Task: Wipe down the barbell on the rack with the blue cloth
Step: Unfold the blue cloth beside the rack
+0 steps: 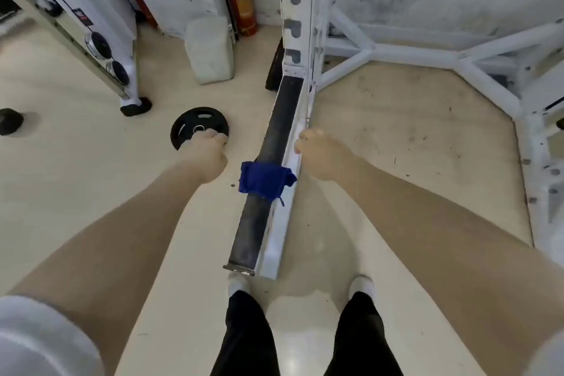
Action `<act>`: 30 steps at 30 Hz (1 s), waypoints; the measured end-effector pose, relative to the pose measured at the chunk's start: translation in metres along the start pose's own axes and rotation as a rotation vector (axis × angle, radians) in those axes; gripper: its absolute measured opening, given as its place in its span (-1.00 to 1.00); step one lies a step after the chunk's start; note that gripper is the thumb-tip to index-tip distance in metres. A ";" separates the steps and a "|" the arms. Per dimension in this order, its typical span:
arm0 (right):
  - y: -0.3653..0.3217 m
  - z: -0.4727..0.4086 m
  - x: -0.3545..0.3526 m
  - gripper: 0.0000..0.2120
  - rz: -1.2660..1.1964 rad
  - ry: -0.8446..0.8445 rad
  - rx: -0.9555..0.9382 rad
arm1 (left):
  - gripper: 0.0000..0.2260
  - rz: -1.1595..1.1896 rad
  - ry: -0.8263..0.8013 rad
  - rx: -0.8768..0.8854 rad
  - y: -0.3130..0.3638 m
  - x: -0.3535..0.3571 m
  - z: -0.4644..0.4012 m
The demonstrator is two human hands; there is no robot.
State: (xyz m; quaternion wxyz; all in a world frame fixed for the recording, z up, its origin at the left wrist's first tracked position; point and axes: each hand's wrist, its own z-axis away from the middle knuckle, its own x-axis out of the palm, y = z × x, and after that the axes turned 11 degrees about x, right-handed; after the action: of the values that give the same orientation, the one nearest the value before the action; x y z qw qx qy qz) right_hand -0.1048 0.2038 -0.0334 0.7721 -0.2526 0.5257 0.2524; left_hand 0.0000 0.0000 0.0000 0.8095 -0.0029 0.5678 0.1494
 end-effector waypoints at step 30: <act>-0.166 0.005 -0.093 -0.85 -1.487 0.026 0.627 | -0.64 0.847 -0.147 0.597 -0.070 -0.082 0.007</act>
State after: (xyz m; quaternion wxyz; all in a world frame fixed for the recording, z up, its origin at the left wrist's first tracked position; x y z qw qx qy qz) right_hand -0.0225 0.0719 0.0761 0.7666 -0.3109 0.2754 -0.4898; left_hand -0.0024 -0.0853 0.0667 0.6813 0.4685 0.4788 0.2953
